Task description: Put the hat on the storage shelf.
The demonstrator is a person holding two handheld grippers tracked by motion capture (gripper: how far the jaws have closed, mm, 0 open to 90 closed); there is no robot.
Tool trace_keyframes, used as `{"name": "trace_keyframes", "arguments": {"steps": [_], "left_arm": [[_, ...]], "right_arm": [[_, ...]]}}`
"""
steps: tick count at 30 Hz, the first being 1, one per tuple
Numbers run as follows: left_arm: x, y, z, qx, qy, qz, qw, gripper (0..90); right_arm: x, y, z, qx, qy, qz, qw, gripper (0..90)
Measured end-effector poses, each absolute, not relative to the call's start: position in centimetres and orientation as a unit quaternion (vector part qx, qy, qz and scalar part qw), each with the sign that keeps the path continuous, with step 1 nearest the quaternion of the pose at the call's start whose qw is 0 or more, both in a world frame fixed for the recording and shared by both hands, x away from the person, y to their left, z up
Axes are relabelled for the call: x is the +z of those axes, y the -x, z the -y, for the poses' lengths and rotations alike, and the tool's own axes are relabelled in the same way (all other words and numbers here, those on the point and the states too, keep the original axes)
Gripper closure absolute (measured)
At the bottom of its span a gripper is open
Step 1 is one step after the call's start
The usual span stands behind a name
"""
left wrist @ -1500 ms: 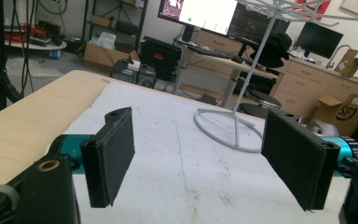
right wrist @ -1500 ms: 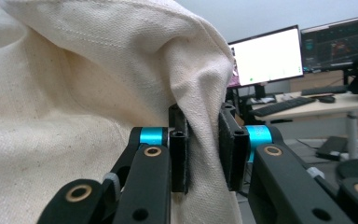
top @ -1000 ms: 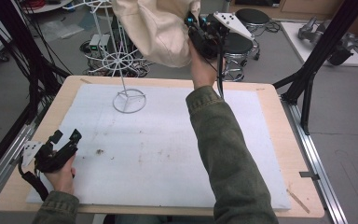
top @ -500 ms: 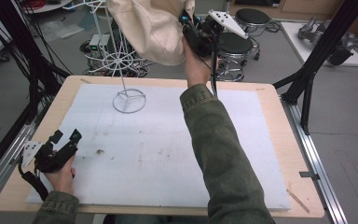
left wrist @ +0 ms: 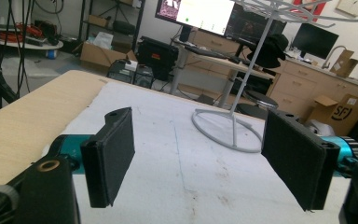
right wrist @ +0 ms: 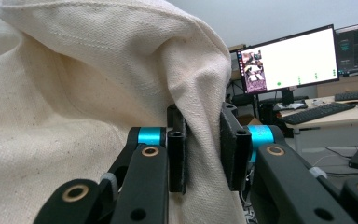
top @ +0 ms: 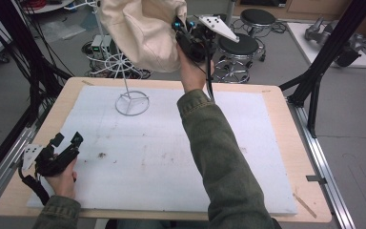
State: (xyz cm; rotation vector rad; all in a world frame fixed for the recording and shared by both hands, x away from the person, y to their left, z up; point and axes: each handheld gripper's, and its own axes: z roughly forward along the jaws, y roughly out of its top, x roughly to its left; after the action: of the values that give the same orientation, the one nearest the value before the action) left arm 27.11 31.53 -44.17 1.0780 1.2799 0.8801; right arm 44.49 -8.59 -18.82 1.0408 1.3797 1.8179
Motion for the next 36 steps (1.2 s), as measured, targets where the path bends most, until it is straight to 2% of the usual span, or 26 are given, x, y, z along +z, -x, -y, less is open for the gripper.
{"name": "trace_keyframes", "arguments": {"steps": [25, 36], "left_arm": [[-44.2, -27.2, -31.4, 0.379, -0.462, -0.547, 0.586, 25.9], [-44.1, -27.1, -31.4, 0.383, -0.46, -0.548, 0.585, 25.9]], "right_arm": [[-24.3, -45.7, 8.1, 0.639, -0.41, -0.57, 0.315, 73.8], [-26.9, -45.9, 6.7, 0.608, -0.406, -0.617, 0.292, 67.7]]}}
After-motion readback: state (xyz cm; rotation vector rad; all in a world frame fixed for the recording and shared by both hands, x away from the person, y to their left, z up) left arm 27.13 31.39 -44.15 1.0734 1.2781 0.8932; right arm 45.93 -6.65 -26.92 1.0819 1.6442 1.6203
